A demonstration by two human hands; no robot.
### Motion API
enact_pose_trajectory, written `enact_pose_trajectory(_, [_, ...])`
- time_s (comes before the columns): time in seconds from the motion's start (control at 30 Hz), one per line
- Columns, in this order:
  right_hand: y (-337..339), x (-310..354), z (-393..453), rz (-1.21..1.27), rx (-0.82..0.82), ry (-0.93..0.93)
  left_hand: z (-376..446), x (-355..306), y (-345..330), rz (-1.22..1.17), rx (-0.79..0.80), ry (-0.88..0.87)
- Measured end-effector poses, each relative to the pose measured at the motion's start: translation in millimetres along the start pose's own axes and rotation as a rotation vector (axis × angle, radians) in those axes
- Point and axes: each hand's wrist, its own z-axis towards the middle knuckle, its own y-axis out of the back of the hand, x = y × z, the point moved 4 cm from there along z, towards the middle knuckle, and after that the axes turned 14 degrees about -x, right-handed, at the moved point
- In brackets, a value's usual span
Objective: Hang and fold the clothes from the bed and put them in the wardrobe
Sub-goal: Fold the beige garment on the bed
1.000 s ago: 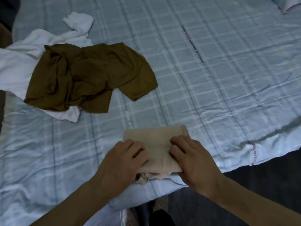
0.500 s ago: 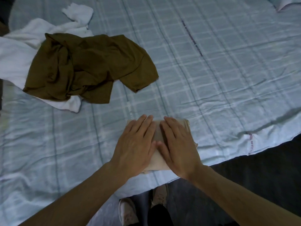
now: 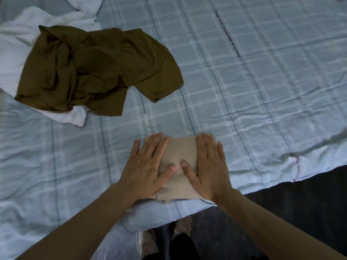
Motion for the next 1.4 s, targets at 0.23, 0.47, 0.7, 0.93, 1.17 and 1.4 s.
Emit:
enact_pose_trajectory(0.23, [35.4, -13.7, 41.7, 0.178, 0.179, 0.073, 27.3, 6.5, 36.3, -0.122, 0.149, 0.050])
enact_pose_trajectory(0.47, [31.9, -6.5, 78.0, 0.086, 0.556, 0.172, 67.4, -8.2, 29.3, -0.019, 0.373, -0.036])
enact_pose_trajectory(0.7, [23.5, 0.2, 81.2, 0.021, 0.592, 0.194, 64.7, -19.9, 31.2, -0.021, 0.331, -0.032])
enact_pose_trajectory(0.93, [52.7, 10.6, 55.7, 0.198, 0.403, 0.222, 29.7, -32.6, 47.8, -0.044, 0.001, -0.131])
enact_pose_trajectory(1.17, [135.9, 78.5, 48.7, 0.052, 0.199, 0.319, 3.2, -47.0, 142.1, -0.003, -0.241, -0.204])
enact_pose_trajectory(1.4, [288.3, 189.6, 56.4, -0.017, -0.073, 0.490, -38.1, -77.7, 330.5, 0.148, -0.456, -0.221])
